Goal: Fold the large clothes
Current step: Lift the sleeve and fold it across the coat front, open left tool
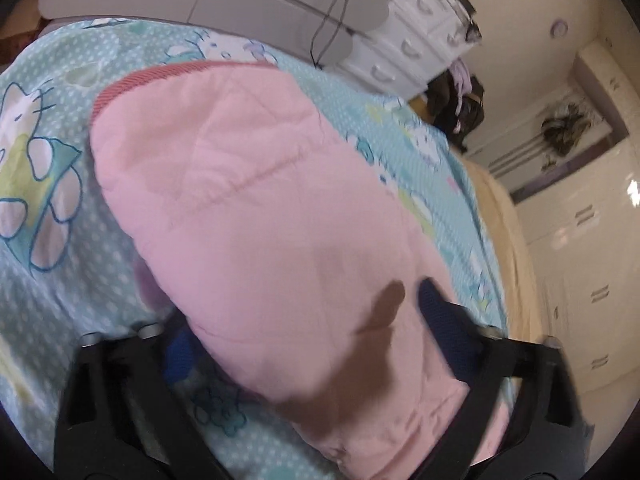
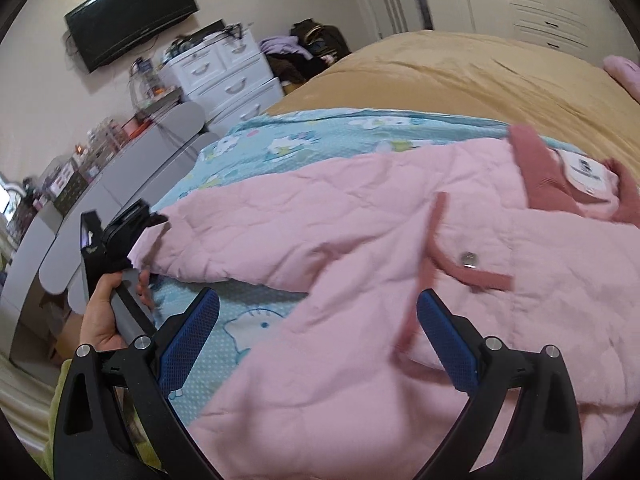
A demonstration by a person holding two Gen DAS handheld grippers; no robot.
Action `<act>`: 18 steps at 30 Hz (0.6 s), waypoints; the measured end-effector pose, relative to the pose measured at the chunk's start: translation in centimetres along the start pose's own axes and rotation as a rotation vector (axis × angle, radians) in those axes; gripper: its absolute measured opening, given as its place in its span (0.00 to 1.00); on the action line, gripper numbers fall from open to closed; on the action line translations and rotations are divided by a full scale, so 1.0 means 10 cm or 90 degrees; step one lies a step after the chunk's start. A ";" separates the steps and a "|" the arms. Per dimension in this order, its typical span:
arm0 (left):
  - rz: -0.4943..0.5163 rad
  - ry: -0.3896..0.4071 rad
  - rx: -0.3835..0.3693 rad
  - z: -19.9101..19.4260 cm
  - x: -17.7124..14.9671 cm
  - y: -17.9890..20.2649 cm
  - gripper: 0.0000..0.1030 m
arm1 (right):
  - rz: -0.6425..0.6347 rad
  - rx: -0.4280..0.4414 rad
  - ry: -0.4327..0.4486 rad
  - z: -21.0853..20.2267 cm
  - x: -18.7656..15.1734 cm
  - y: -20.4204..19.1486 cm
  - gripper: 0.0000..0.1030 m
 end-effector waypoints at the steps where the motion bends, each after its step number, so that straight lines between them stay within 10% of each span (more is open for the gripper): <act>1: -0.002 0.005 -0.006 -0.01 0.03 -0.01 0.38 | 0.006 -0.004 0.007 -0.06 0.00 0.05 0.96; 3: 0.003 0.018 -0.035 -0.11 0.06 0.03 0.18 | 0.019 -0.012 0.022 -0.19 0.00 0.15 0.96; 18: 0.118 0.181 -0.231 -1.78 0.00 0.94 0.12 | 0.113 -0.065 0.142 -1.40 -0.14 0.77 0.96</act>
Point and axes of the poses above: each gripper's, at about its wrist camera, not at the fingertips, and z roughly the way its jaws point, y to its right, x to its top, the point moved 10 cm from there along z, roughly the way its jaws point, and after that the axes turned 12 degrees about x, right-handed, at the moved point
